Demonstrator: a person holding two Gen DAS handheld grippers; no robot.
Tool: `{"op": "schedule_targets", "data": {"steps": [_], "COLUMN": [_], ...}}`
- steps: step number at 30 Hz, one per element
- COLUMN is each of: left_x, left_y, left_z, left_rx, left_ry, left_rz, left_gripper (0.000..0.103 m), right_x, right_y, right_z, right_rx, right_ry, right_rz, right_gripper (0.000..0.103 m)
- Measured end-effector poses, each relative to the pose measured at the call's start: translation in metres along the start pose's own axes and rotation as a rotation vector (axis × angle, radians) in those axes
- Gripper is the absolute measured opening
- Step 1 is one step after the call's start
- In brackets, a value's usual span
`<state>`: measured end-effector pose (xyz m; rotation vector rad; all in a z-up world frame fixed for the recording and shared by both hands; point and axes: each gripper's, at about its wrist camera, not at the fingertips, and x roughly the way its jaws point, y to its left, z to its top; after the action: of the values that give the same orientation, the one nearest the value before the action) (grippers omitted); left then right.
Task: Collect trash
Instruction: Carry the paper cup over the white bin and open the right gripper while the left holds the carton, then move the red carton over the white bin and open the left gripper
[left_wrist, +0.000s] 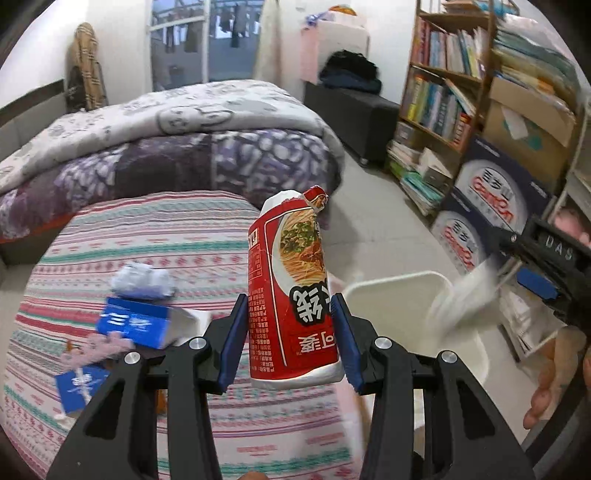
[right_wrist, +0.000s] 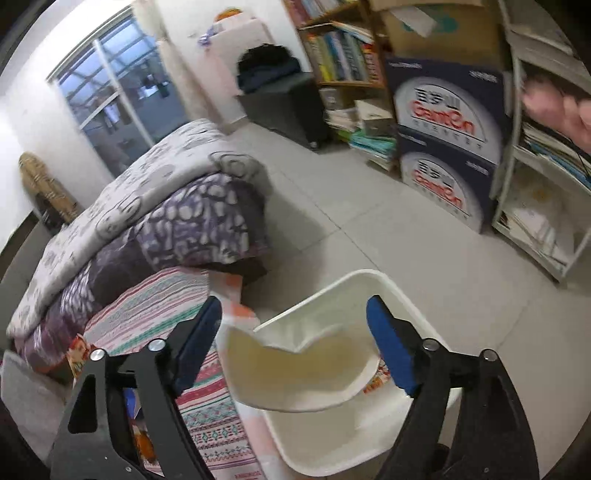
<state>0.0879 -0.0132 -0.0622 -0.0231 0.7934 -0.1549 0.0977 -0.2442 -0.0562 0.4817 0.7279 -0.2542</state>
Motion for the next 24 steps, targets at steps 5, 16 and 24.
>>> {"op": "schedule_targets", "data": {"steps": [5,16,24], "left_x": [0.011,0.034,0.042], "left_y": [-0.034,-0.108,-0.127], "left_z": [0.001,0.005,0.023], "left_rx": [0.030,0.084,0.074], "left_ry": [0.022,0.092,0.124], "left_rz": [-0.047,-0.163,-0.264], "left_gripper": [0.045,0.045,0.062], "right_x": [-0.009,-0.024,-0.031], "right_y": [-0.026,-0.075,-0.091], "right_z": [0.014,0.040,0.053], "right_rx": [0.063,0.256,0.287], "right_ry": [-0.026,-0.067,-0.090], "right_rz": [-0.023,0.001,-0.008], "right_gripper": [0.090,0.092,0.094]}}
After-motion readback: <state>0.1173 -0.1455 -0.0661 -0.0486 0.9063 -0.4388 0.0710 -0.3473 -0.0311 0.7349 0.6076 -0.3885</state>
